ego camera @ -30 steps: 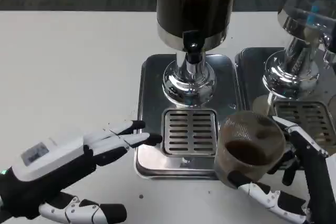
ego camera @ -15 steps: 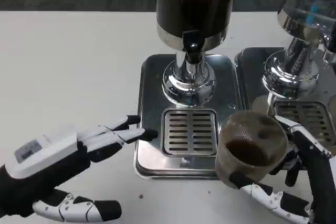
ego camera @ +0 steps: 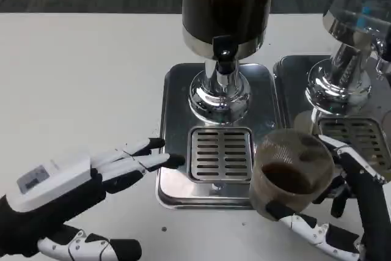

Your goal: Grasp the cup under the faucet to collect the drink, then remove the cup.

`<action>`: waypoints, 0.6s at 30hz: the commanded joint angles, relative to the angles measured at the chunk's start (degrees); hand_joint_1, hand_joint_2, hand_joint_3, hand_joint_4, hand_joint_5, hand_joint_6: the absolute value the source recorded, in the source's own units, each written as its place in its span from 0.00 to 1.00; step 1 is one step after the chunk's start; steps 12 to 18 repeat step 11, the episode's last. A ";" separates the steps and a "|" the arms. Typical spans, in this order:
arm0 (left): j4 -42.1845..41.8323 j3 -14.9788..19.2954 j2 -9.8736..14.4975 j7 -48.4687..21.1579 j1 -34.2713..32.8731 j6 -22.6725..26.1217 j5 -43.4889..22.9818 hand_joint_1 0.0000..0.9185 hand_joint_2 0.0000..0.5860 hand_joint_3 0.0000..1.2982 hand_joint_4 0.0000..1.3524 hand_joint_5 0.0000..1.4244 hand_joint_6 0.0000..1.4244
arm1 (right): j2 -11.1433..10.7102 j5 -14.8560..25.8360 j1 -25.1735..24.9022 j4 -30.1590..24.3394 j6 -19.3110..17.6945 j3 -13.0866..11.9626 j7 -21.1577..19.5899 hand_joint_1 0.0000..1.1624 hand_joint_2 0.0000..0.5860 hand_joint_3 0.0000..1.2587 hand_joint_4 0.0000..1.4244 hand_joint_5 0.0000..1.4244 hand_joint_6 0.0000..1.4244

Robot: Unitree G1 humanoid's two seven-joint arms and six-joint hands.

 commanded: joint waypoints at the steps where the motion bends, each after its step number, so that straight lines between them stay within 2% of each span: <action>1: -0.63 0.07 1.07 0.34 0.57 -0.39 -0.73 0.00 0.28 0.08 0.00 0.00 0.06 | 0.08 1.39 0.02 -2.25 -2.45 -0.54 -0.27 0.57 0.42 0.50 0.52 0.62 0.81; 18: -0.50 0.17 1.01 0.41 0.63 -0.26 -0.78 0.00 0.28 0.08 0.00 0.00 0.06 | 0.00 1.89 -0.04 -2.07 -2.63 -0.68 -0.08 0.57 0.42 0.50 0.53 0.63 0.82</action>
